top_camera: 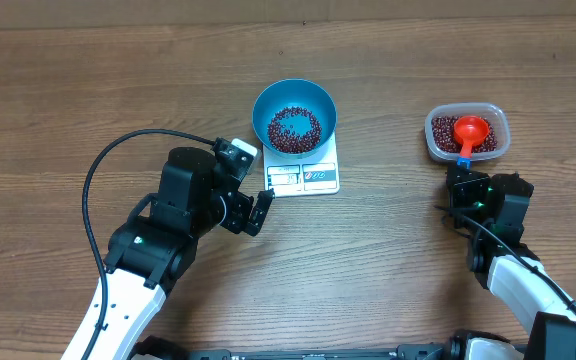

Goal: Scoop item into bowl and weigh 150g on scale

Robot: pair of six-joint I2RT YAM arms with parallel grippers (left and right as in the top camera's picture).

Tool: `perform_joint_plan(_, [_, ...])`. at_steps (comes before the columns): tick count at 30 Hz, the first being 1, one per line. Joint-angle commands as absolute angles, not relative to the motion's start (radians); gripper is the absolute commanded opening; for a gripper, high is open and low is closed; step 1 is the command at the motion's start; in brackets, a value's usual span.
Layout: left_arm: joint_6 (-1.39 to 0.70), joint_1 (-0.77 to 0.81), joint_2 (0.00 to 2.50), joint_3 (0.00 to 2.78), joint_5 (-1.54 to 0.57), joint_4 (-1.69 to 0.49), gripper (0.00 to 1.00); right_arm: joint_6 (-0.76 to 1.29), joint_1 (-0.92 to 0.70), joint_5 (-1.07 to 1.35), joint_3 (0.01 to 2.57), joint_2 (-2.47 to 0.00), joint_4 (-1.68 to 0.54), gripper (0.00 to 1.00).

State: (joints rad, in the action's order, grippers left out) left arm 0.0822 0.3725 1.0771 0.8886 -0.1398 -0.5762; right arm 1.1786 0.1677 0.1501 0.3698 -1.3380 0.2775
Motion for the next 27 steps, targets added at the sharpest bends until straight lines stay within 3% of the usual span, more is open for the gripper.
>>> perform_joint_plan(1, [0.101, 0.369, 1.060, 0.886, -0.154, -0.576, 1.00, 1.178, 0.164, 0.146, 0.366, -1.341, 0.287, 0.28])
perform_joint_plan(6, [0.101, 0.369, 1.060, 0.886, -0.154, -0.576, 0.99, 1.178, 0.189, 0.152, 0.366, -1.340, 0.284, 0.22])
perform_joint_plan(19, [0.101, 0.369, 1.060, 0.886, -0.154, -0.576, 0.99, 0.984, 0.385, 0.385, 0.367, -1.340, 0.291, 0.23])
perform_joint_plan(27, [0.101, 0.369, 1.060, 0.886, -0.154, -0.576, 0.99, 0.933, 0.455, 0.406, 0.368, -1.340, 0.301, 0.23])
